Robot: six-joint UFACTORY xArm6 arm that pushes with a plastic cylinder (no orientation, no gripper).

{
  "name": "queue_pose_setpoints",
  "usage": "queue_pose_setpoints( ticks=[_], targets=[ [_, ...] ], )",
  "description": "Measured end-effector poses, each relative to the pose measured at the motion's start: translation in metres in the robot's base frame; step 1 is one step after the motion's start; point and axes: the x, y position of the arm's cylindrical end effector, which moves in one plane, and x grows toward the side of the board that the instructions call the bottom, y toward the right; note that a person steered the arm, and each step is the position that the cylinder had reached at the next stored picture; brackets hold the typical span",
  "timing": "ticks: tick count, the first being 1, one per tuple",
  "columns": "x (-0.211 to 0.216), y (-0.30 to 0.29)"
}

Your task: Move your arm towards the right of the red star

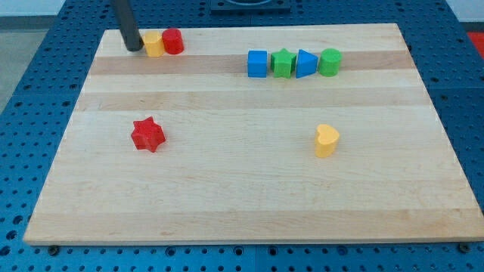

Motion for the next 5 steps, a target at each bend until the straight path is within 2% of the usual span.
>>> queue_pose_setpoints(
  ticks=[2, 4, 5],
  targets=[
    [-0.012, 0.036],
    [-0.007, 0.019],
    [0.051, -0.011]
  ],
)
